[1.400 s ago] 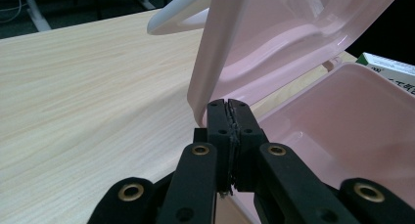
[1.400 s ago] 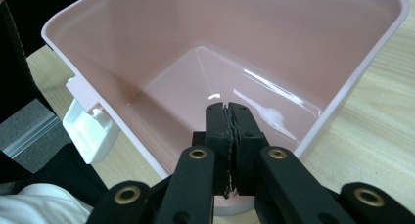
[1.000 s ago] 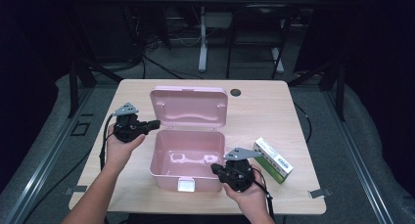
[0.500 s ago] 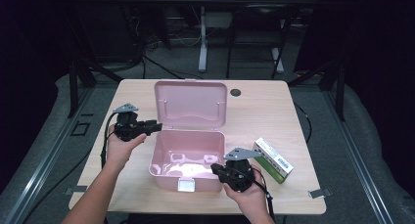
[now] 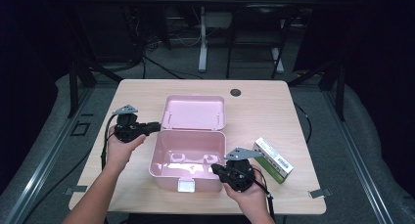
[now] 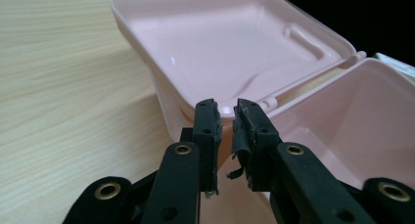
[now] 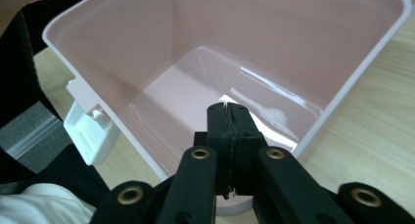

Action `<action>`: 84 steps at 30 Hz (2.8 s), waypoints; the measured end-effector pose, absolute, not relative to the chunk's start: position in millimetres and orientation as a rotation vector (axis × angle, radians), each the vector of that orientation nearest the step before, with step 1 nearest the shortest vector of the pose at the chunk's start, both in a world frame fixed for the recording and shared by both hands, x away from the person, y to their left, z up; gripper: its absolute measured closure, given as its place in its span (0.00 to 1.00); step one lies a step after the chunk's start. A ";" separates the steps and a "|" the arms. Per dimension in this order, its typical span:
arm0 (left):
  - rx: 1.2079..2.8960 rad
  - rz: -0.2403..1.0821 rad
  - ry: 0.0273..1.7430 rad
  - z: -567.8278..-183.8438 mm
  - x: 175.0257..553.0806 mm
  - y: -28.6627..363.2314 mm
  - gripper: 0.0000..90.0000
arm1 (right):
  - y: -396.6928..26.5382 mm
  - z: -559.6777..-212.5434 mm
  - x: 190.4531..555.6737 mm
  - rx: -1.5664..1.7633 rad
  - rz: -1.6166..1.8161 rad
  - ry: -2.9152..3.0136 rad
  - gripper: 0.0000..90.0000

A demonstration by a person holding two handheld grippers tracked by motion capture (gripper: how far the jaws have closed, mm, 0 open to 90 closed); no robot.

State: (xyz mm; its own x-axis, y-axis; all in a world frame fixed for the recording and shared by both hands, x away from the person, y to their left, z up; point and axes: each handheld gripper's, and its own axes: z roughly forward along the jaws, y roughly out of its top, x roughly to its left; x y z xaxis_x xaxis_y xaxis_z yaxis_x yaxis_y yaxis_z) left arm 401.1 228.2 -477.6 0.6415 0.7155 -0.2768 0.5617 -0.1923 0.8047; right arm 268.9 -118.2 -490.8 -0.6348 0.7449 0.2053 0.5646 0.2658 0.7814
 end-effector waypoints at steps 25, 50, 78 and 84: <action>1.930 0.194 0.998 -484.2 389.8 219.6 0.91 | -118.9 -489.9 268.9 1.234 1.299 2.328 0.95; 1.897 0.247 1.029 -471.2 384.7 253.4 0.54 | -143.1 -457.0 284.1 1.249 1.398 2.233 0.56; 1.947 0.280 1.018 -462.0 377.7 260.8 0.52 | -182.3 -424.1 329.2 1.273 1.019 2.372 0.52; 1.936 0.290 1.018 -459.8 375.7 263.7 0.52 | -190.5 -421.1 340.1 1.305 0.956 2.379 0.52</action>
